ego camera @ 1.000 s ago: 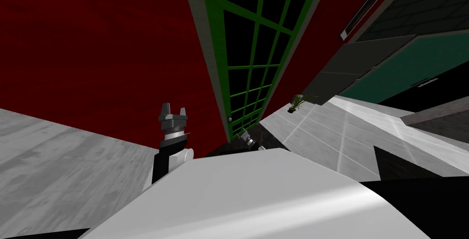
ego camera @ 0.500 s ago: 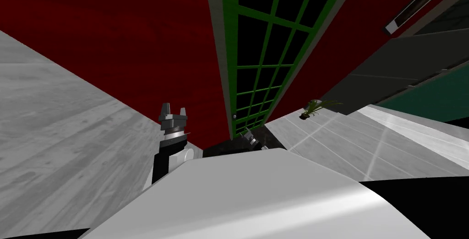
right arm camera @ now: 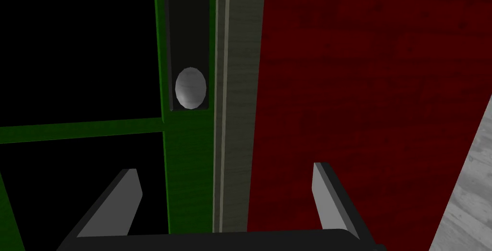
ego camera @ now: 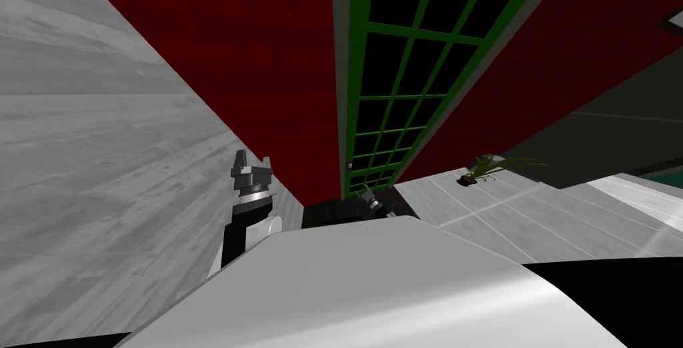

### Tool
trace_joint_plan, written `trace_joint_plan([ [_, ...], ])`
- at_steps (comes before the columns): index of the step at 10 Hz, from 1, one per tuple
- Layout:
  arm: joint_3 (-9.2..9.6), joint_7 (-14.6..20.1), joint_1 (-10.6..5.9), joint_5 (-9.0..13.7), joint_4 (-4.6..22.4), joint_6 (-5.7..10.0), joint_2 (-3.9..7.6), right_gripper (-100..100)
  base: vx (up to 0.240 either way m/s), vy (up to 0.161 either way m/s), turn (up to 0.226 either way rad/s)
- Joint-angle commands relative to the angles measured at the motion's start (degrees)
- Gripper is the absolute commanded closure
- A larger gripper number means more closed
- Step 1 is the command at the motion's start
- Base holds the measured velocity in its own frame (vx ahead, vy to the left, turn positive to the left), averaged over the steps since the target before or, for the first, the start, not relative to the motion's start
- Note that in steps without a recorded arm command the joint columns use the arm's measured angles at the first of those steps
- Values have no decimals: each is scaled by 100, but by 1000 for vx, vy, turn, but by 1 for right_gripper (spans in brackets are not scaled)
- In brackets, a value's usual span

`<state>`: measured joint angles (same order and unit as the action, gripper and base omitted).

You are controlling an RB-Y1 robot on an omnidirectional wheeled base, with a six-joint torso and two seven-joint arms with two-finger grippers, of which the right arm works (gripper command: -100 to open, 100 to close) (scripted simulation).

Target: Pull the door open

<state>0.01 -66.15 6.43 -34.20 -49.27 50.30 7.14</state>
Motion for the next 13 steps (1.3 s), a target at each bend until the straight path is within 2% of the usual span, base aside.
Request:
trace_joint_plan([
  [1, -34, -70, -6, 210, -28, -80, 90, -100, -54, 37, 245],
  [5, -138, -307, -61, 656, 28, -141, 142, -100, 31, 45, 140],
  [7, -197, -437, -91, 890, 52, -165, 112, -100, 127, 37, 80],
  [10, -278, -615, -129, 1196, 79, -191, -61, -100, 197, 25, -7],
  [13, -345, -756, -157, 1426, 92, -200, -333, -100, 229, 33, -119],
])
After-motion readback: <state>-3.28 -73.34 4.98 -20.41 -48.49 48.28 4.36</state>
